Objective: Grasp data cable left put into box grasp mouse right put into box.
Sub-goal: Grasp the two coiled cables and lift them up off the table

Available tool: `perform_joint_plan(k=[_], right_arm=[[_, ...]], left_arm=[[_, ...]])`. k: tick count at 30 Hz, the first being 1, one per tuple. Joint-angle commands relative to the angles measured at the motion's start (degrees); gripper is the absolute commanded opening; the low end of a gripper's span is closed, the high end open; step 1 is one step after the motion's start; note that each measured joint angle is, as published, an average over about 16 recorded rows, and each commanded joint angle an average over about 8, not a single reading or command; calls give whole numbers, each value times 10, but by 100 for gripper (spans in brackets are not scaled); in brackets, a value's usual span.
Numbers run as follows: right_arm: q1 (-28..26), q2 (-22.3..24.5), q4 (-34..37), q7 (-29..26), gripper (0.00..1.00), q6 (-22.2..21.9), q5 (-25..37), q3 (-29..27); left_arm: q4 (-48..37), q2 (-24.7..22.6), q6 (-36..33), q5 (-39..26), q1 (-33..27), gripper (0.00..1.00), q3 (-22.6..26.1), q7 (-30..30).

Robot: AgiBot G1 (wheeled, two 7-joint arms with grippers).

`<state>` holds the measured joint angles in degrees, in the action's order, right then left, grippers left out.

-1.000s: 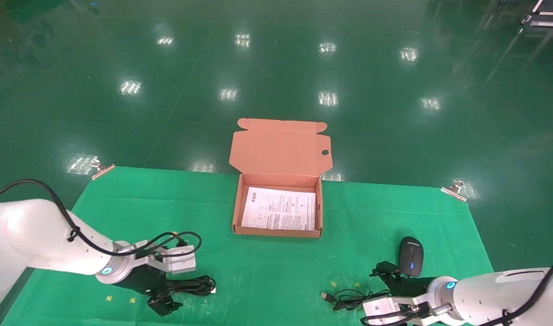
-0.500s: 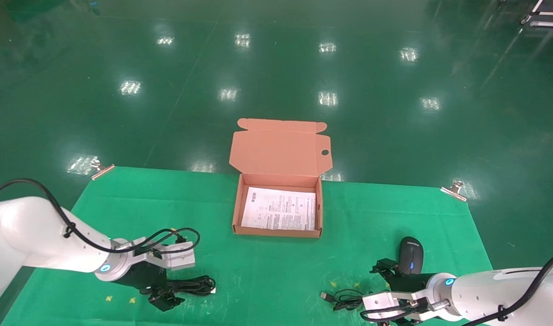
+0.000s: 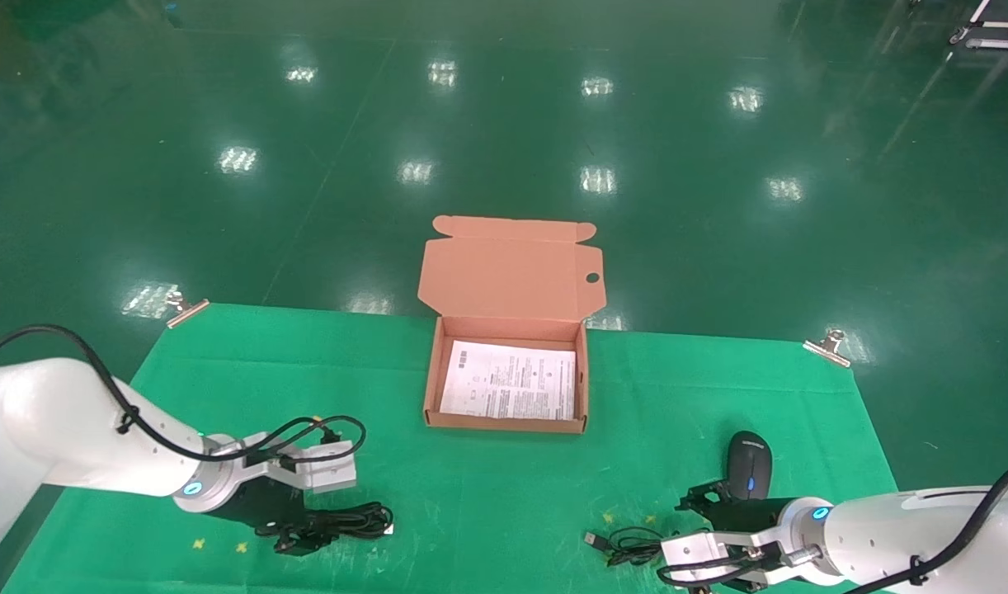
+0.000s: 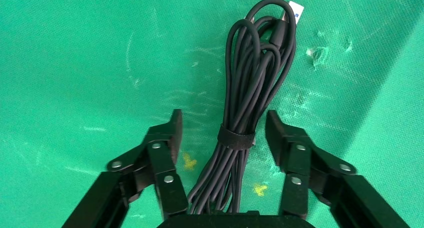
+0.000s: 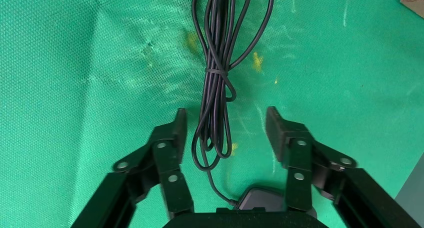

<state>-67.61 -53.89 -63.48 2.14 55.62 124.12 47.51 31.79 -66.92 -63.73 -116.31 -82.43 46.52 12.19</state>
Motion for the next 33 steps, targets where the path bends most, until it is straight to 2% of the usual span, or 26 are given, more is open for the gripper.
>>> perform_joint_plan(k=[1,22,27,33], right_arm=[[0,0,0,0,0,0,0,0],[-3,4,-4,-4,0,3,-1,-3],[-16,36,-35,-37,0,8,-14,-26],[-53,83,-97,-99,0,-4,-20,-75]], left_arm=[[1,0,0,0,0,0,0,0],[5,5,-2,1,-2,0,-1,-1],[26,30,-2,9,-18,0,-11,-9],[96,64,22,6,-48,0,-27,-5]])
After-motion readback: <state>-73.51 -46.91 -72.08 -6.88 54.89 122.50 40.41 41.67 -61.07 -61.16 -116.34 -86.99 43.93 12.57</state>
